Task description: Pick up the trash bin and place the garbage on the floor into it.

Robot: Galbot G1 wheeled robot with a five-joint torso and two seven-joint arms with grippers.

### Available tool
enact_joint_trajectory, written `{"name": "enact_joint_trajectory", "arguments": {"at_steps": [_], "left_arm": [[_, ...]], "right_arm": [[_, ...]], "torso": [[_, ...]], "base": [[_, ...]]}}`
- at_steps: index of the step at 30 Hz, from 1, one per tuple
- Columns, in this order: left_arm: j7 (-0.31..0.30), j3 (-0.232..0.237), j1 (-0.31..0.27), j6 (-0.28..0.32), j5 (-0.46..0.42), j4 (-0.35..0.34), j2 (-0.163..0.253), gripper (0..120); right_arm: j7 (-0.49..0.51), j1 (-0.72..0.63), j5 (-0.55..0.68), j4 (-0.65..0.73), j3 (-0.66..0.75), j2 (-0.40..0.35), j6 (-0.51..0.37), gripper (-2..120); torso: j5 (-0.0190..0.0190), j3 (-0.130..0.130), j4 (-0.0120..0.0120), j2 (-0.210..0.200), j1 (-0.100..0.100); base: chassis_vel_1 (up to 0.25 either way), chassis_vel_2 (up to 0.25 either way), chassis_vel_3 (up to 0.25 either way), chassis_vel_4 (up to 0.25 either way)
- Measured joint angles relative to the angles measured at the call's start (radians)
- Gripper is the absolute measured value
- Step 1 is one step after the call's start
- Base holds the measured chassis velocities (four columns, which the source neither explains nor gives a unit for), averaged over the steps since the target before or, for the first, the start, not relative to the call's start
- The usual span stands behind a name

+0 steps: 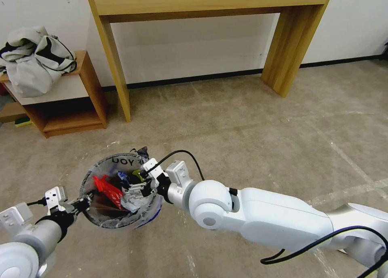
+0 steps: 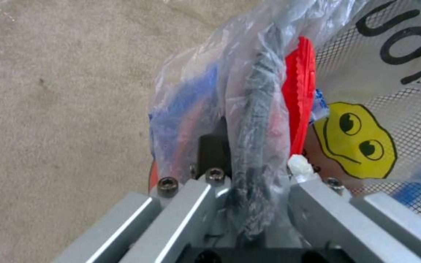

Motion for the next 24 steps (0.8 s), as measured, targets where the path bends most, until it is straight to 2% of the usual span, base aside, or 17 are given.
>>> {"name": "enact_joint_trajectory", "arguments": {"at_steps": [11,17,19,20,24], "left_arm": [[0.002,-0.002,0.0,-0.001,0.002,0.01,0.002,1],[0.004,-0.005,-0.001,-0.002,0.003,0.017,0.005,1],[0.004,-0.009,0.0,-0.002,0.01,0.019,0.003,1],[0.004,-0.01,0.002,-0.004,0.015,0.021,-0.004,1],[0.008,-0.013,0.006,-0.006,0.025,0.021,-0.013,1]], "right_arm": [[-0.01,-0.015,0.027,0.068,0.073,-0.014,0.017,82],[-0.024,-0.045,0.029,0.11,0.179,-0.054,0.027,83],[-0.044,-0.09,0.022,0.125,0.284,-0.073,0.041,86],[-0.065,-0.13,0.006,0.129,0.356,-0.09,0.056,93],[-0.103,-0.186,-0.028,0.127,0.453,-0.12,0.087,99]], "torso": [[0.0,0.0,0.0,0.0,0.0],[0.0,0.0,0.0,0.0,0.0],[0.0002,0.0,0.0,0.0,0.0],[0.0001,0.0,0.0,0.0,0.0],[0.0002,0.0,-0.0001,0.0,0.0]], "base": [[0.0,0.0,0.0,0.0],[0.0,0.0,0.0,0.0],[0.0,0.0,0.0,0.0],[0.0,0.0,0.0,0.0],[0.0,0.0,0.0,0.0]]}}
